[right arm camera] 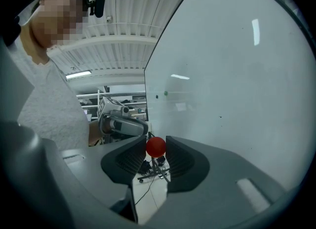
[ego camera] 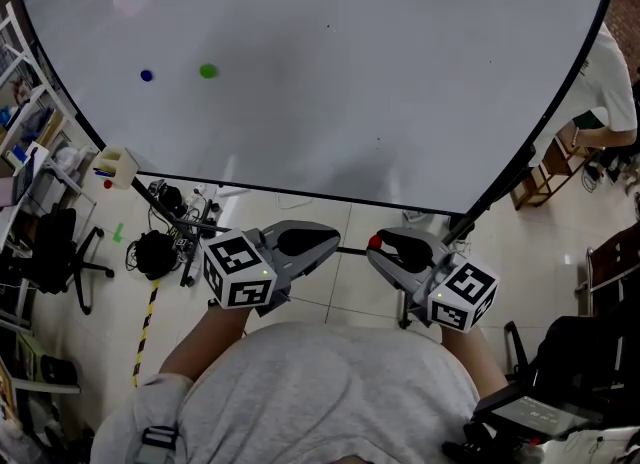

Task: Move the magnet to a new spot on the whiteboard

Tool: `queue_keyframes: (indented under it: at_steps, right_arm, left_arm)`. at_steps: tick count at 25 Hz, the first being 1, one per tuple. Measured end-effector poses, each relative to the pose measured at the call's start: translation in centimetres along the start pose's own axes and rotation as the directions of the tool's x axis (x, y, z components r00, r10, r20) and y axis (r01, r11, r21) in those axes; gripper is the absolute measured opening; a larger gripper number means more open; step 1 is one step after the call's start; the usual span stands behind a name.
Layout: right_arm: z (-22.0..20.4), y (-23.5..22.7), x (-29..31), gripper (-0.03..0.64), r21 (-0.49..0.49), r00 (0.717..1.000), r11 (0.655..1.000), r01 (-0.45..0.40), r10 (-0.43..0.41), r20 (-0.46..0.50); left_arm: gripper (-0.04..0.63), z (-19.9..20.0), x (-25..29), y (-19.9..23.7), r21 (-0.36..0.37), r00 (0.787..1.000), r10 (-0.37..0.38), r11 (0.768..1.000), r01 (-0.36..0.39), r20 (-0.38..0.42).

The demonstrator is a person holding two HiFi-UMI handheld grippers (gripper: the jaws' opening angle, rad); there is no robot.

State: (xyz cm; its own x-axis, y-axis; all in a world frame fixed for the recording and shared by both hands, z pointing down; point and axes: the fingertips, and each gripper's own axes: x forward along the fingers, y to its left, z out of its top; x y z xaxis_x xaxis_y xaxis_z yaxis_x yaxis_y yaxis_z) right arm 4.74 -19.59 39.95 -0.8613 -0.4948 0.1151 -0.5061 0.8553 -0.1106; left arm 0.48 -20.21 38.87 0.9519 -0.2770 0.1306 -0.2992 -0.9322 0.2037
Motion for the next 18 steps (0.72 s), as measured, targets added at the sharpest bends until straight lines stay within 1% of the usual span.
queue_keyframes:
  at_steps: [5,10,14,18]
  right_arm:
    - [0.0,0.3,0.2,0.127,-0.021,1.0,1.0,-0.002,0.002,0.001]
    - [0.3,0.1,0.3,0.127,-0.076,1.0,0.997,0.018,-0.019,-0.008]
    - [1.6,-0.5,0.2,0.127,-0.164,0.999,0.985,0.052,-0.052,0.002]
    - [3.5,-1.2,0.6,0.127,-0.289,0.996,0.953,0.086,-0.088,0.005]
  left_arm:
    - [-0.018,-0.2,-0.1,0.0,-0.004,1.0,0.003,1.0,-0.003,-0.009]
    - [-0.018,-0.2,-0.1,0.0,-0.005,1.0,0.002,1.0,-0.003,-0.011]
    - [-0.018,-0.3,-0.1,-0.2,-0.004,1.0,0.003,1.0,-0.004,-0.011]
    - [-0.018,-0.3,-0.1,-0.3,-0.005,1.0,0.006,1.0,-0.007,-0.01]
